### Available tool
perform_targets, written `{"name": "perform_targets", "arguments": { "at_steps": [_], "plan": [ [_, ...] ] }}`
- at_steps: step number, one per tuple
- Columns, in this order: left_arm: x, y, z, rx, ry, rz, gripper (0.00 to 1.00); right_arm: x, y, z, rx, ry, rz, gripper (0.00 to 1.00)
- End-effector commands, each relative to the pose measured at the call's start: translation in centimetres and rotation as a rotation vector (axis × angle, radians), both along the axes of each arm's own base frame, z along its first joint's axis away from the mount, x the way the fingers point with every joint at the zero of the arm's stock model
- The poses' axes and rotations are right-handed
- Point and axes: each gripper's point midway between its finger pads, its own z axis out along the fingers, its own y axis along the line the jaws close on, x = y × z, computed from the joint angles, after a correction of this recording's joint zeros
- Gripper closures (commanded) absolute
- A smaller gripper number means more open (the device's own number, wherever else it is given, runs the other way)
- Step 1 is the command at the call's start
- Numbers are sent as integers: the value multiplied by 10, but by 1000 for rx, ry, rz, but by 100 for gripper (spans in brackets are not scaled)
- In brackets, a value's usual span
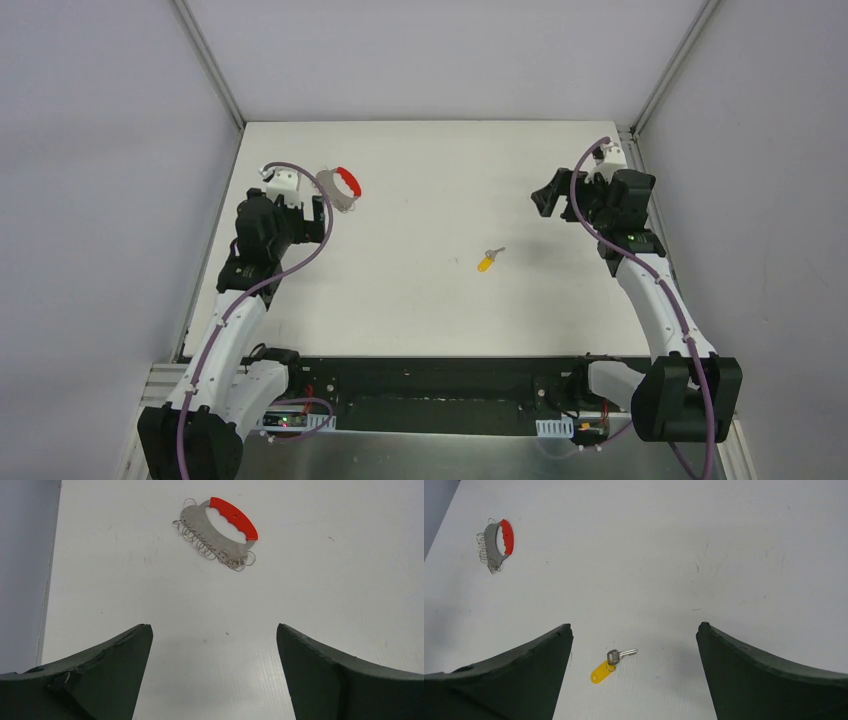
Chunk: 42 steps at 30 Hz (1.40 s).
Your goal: Put the keys on the keyring
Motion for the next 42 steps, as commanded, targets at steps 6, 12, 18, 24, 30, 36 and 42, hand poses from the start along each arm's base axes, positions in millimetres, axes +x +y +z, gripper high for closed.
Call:
{"name": "perform_targets", "arguments": {
  "at_steps": [6, 12, 18, 24, 30, 36, 42],
  "plan": [
    [-4, -16, 0, 17, 50, -129, 1, -6, 13, 9, -15, -47, 111, 2],
    [-4, -16, -15, 61, 200, -158, 0, -19, 37, -10, -42, 2, 229, 2],
    [16, -19, -38, 66, 450, -134, 0, -20, 43, -22, -63, 22, 254, 2],
    [45, -44, -51, 0, 560, -177, 6, -21, 50, -36, -103, 51, 281, 2],
    [83, -49, -80, -5, 810, -152, 27, -23, 54, -46, -101, 80, 304, 2],
    [109, -59, -102, -36, 869, -97, 33, -24, 55, -50, -103, 93, 310, 2],
    [122, -56, -122, -48, 891, 10, 37, -25, 57, -54, -95, 109, 322, 2]
  ]
}}
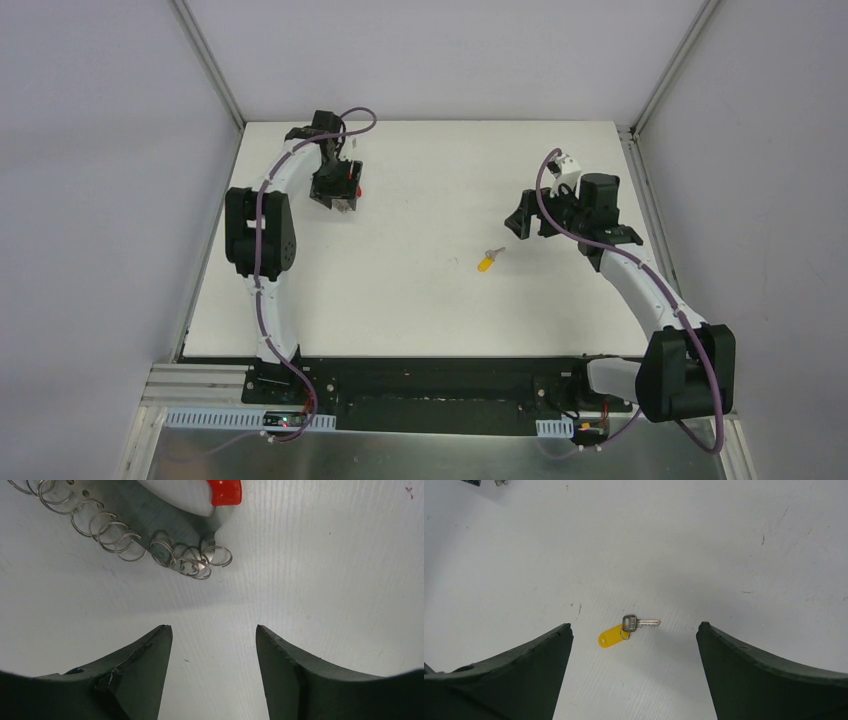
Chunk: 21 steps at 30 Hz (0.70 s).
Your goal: Put the keys on the keyring
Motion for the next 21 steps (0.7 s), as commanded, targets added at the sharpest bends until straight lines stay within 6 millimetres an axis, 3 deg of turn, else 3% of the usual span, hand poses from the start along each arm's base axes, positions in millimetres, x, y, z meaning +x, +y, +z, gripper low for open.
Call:
{"name": "perform_targets", "arguments": {
  "at_steps": [1, 8, 21],
  "plan": [
    [9, 0, 6, 25, 2, 98, 37, -2, 4, -4, 1, 8, 34, 2],
    [17, -8, -13, -18, 35, 184, 43, -3, 6, -6, 7, 20, 40, 2],
    [32, -10, -30, -32, 31, 375, 40, -4, 8, -10, 10, 36, 53, 2]
  ]
}}
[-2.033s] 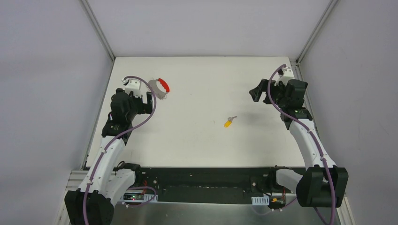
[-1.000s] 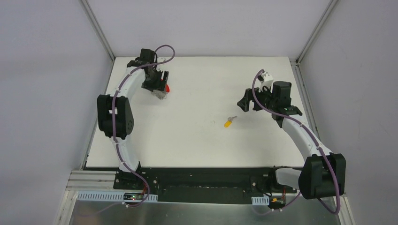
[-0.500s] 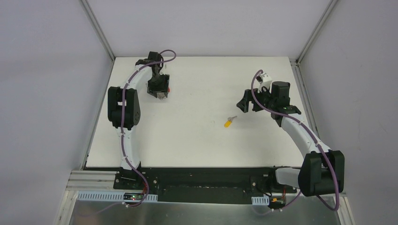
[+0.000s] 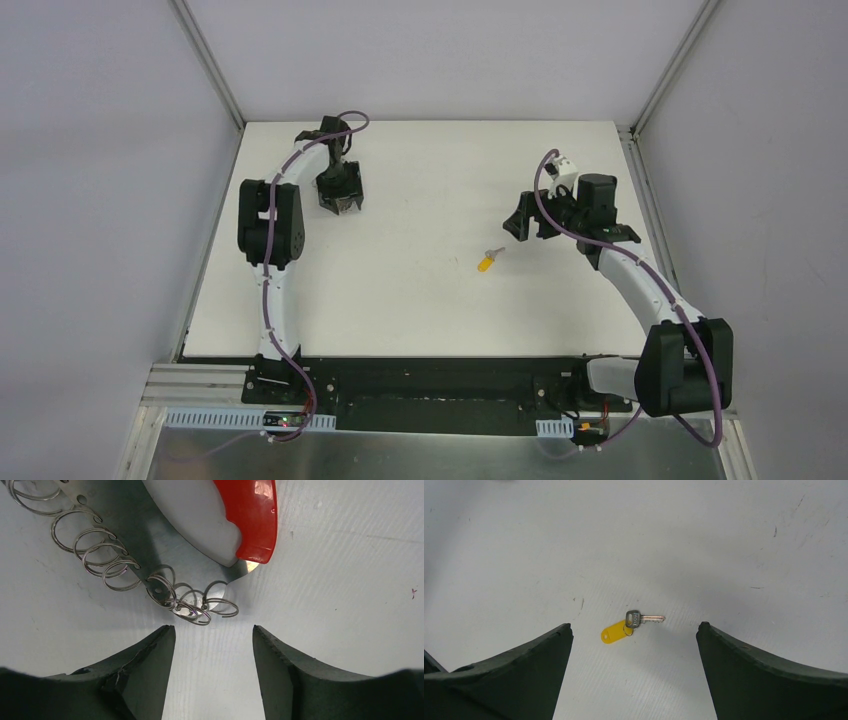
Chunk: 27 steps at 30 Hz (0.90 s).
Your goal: Put the keys on the keyring
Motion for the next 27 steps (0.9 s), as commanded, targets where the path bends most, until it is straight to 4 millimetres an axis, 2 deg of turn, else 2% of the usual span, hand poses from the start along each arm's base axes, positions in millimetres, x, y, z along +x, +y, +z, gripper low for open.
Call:
{"name": "perform_targets", "arguments": {
  "at_steps": [1, 9, 16, 18, 27],
  "plan": [
    [15, 0, 8, 15, -44, 95, 40, -2, 5, -2, 4, 3, 37, 2],
    [22, 0, 10, 13, -78, 136, 41, -2, 5, -8, -1, 25, 42, 2],
    [40, 5, 53, 32, -260, 106, 41, 0, 5, -15, -10, 47, 49, 2],
    [50, 3, 58, 25, -285, 98, 39, 0, 6, -18, -11, 59, 54, 2],
    [88, -24, 43, -105, -276, 117, 35, 1, 4, -20, -22, 64, 47, 2]
  ]
}}
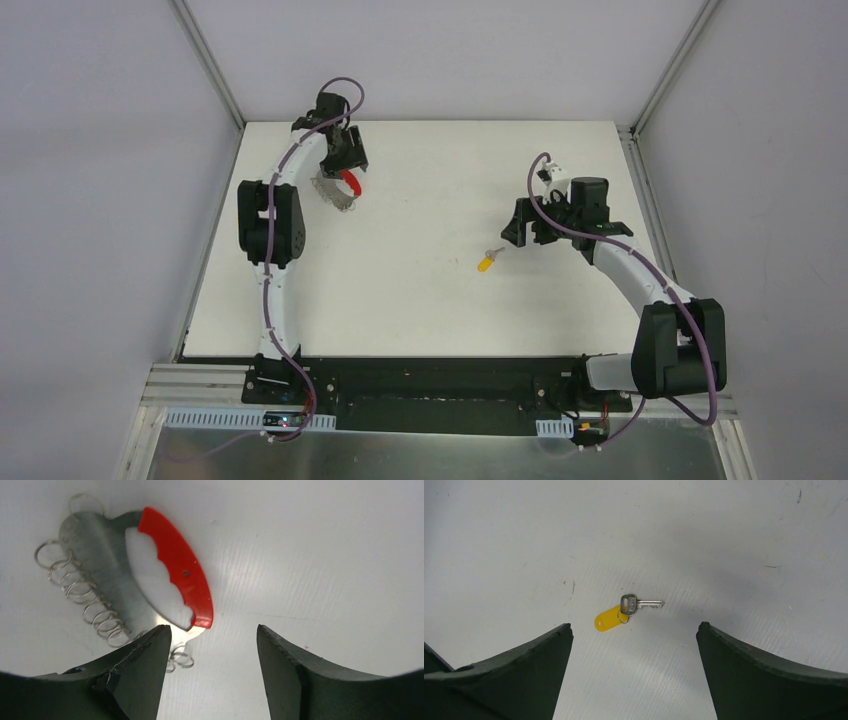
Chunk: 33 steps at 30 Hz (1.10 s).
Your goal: Put the keys on the keyring
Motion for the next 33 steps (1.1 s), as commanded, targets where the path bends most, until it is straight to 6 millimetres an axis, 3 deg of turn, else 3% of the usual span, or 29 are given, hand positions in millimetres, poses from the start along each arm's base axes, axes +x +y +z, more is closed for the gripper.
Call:
{"name": "perform_targets", "arguments": {
  "at_steps": [1, 7, 15, 21, 29, 33],
  "plan": [
    [20, -19, -7, -77, -6, 5, 34, 5, 3, 12, 1, -41, 26, 2],
    [24, -26, -29, -116, 47, 45, 34, 6, 2, 11, -4, -37, 20, 2],
    [0, -28, -50, -144, 126, 78, 34, 6, 3, 11, 0, -36, 25, 2],
    [-39, -44, -62, -192, 224, 47, 34, 5, 3, 17, 2, -54, 23, 2],
    [-96, -85, -44, -186, 249, -130, 33, 5, 3, 19, 1, -63, 23, 2],
    [-130, -107, -52, -171, 314, -215, 33, 5, 2, 23, 1, -76, 19, 2]
  ]
}}
